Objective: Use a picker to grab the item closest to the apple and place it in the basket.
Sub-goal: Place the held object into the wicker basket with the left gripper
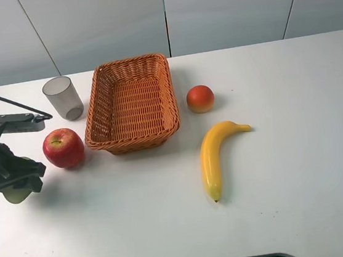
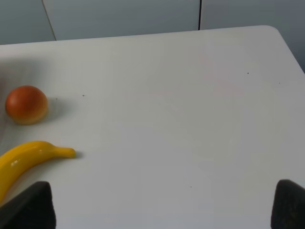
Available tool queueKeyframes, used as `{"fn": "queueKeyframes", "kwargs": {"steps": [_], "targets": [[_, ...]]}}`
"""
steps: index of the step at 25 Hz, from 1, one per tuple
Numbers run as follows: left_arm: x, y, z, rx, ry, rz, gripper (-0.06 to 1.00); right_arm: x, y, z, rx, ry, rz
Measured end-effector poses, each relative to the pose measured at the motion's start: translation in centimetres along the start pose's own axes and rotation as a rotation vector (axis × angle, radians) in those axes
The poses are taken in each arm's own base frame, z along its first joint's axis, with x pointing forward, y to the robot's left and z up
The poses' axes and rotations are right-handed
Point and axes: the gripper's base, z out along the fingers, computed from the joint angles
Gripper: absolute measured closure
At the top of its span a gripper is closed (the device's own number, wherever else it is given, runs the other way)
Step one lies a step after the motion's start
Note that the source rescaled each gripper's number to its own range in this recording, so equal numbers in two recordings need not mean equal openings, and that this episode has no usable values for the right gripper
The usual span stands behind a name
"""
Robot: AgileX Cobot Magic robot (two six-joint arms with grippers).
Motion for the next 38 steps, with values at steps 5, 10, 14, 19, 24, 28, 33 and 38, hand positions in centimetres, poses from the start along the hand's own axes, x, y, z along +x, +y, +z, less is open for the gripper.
{"fn": "queueKeyframes", "kwargs": {"steps": [5,10,14,19,24,28,33,38], "targets": [[0.5,0.0,-3.1,0.013,-0.056,-0.036,0.93,0.0,0.0,0.0,0.0,0.0,0.0],[1.4,0.1,-6.0,0.018,-0.097,-0.05,0.94,0.0,0.0,0.0,0.0,0.0,0.0],[2.2,-0.1,-7.9,0.045,-0.144,-0.081,0.94,0.0,0.0,0.0,0.0,0.0,0.0],[2.9,-0.5,-10.5,0.115,-0.254,-0.098,0.94,0.0,0.0,0.0,0.0,0.0,0.0],[3.7,-1.4,-13.2,0.211,-0.377,-0.081,0.94,0.0,0.0,0.0,0.0,0.0,0.0],[3.8,-2.4,-15.7,0.25,-0.472,-0.006,0.94,0.0,0.0,0.0,0.0,0.0,0.0],[3.4,-4.1,-17.7,0.31,-0.54,0.071,0.94,0.0,0.0,0.0,0.0,0.0,0.0],[2.3,-5.7,-18.0,0.349,-0.554,0.128,0.94,0.0,0.0,0.0,0.0,0.0,0.0]]}}
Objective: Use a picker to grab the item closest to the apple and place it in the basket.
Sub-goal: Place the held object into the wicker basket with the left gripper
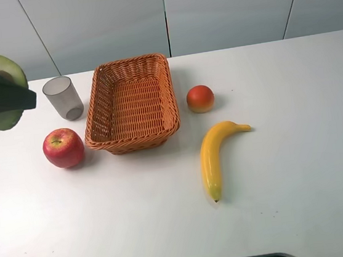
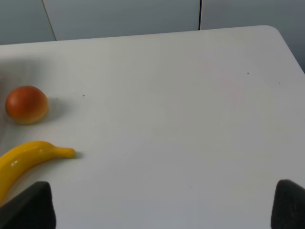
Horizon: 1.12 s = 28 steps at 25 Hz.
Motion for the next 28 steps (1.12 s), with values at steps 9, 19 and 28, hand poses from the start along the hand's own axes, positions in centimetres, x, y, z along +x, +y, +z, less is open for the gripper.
{"fn": "queueKeyframes", "kwargs": {"steps": [9,19,28], "targets": [[-3.2,-1.8,3.7,0.041,-0.015,0.055,0.94,0.0,0.0,0.0,0.0,0.0,0.0],[-5.8,-3.1,13.6,0.033,0.065,0.083,0.94,0.0,0.0,0.0,0.0,0.0,0.0],[-4.5,-1.9,20.9,-0.022,0.06,0.073,0.94,0.0,0.0,0.0,0.0,0.0,0.0]]}}
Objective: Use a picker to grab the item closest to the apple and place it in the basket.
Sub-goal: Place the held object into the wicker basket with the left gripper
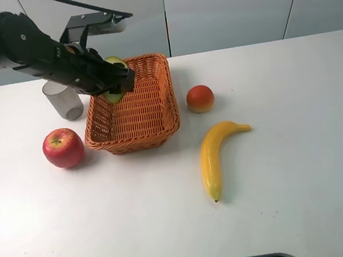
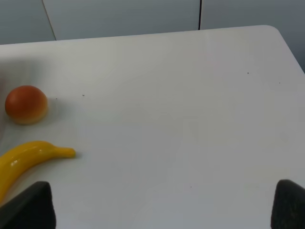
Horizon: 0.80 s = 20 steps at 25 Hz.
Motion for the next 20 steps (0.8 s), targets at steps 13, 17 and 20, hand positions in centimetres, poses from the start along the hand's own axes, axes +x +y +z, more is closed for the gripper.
{"fn": "queueKeyframes", "kwargs": {"steps": [13,17,20], "targets": [[0.7,-0.1,2.6,-0.019,-0.045,0.041,0.27,0.0,0.0,0.0,0.0,0.0,0.0],[0.7,-0.2,2.6,-0.018,-0.047,0.044,0.0,0.0,0.0,0.0,0.0,0.0,0.0],[0.7,-0.3,2.6,-0.017,-0.048,0.047,-0.02,0.0,0.0,0.0,0.0,0.0,0.0]]}}
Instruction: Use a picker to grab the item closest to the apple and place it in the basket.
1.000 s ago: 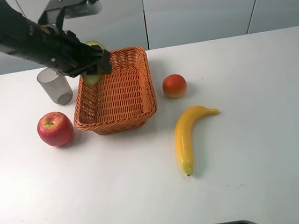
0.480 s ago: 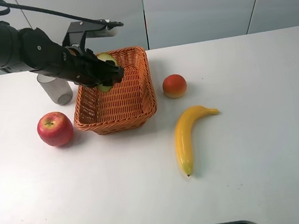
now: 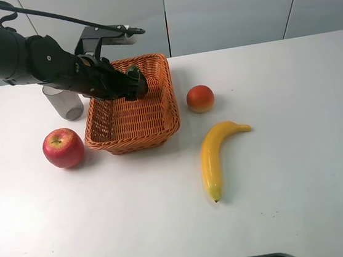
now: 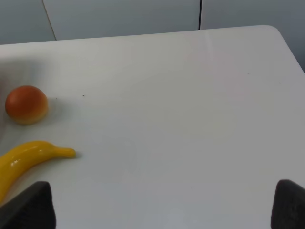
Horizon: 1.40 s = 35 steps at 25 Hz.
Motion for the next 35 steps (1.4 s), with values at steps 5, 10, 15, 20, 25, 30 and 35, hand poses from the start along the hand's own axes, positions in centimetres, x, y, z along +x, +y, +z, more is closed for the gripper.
{"fn": "queueKeyframes", "kwargs": {"steps": [5,10,15,20,25,30,35], "targets": [[0.0,-0.1,0.0,0.003,0.003,0.004,-0.02,0.0,0.0,0.0,0.0,0.0,0.0],[-0.1,-0.3,-0.9,0.012,0.039,0.029,-0.02,0.0,0.0,0.0,0.0,0.0,0.0],[-1.7,-0.2,-5.1,0.023,0.031,0.054,-0.02,0.0,0.0,0.0,0.0,0.0,0.0],[-2.7,2.2,-9.7,-0.022,0.07,0.014,-0.02,0.0,0.0,0.0,0.0,0.0,0.0],[-2.7,5.2,-14.6,-0.15,0.11,-0.07,-0.02,0.0,0.0,0.0,0.0,0.0,0.0],[-2.2,6.7,-19.1,-0.231,0.09,-0.104,-0.02,0.0,0.0,0.0,0.0,0.0,0.0],[-0.7,7.0,-22.9,-0.263,0.027,-0.128,-0.02,0.0,0.0,0.0,0.0,0.0,0.0]]}}
